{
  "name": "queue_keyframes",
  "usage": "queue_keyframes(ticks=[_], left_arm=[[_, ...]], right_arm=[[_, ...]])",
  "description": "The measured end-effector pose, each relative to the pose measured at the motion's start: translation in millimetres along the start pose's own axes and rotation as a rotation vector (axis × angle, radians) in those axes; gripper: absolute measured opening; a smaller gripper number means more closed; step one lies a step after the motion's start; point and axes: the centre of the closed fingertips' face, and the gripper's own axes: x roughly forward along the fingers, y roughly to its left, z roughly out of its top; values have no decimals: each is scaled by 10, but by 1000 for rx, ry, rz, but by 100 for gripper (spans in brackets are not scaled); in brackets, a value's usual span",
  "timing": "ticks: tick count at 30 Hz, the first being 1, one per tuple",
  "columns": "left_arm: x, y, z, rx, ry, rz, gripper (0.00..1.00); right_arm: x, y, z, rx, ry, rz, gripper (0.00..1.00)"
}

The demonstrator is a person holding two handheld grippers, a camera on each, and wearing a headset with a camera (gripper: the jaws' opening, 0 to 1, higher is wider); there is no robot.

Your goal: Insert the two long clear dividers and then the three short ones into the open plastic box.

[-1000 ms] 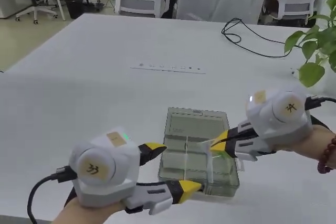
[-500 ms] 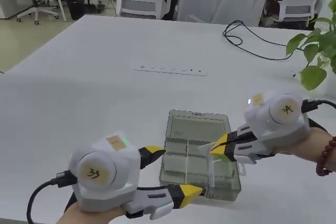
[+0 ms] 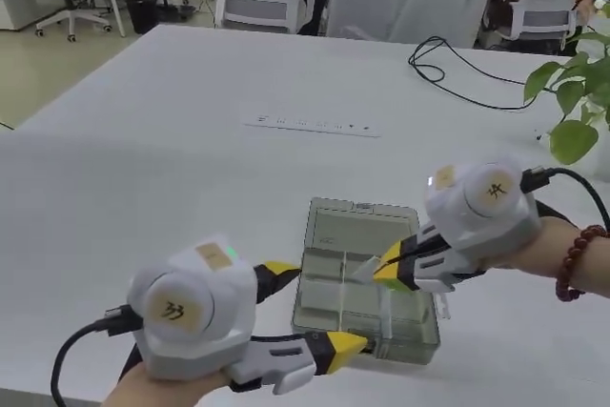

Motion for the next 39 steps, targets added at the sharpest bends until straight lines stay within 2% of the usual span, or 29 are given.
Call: queue_keyframes(ticks=[6, 15, 28, 39], left_arm=[[-6, 3, -6, 2, 1, 6, 61], [-26, 34, -9, -2, -1, 21, 61], [-30, 48, -10, 9, 1, 35, 64], [-38, 69, -15, 7, 3, 45, 66]], right_arm=[[31, 42, 22, -62, 12, 25, 2], [102, 49, 34, -90, 43, 38, 2], [192, 34, -28, -44, 74, 60, 2], [339, 45, -135, -45, 161, 81, 2]])
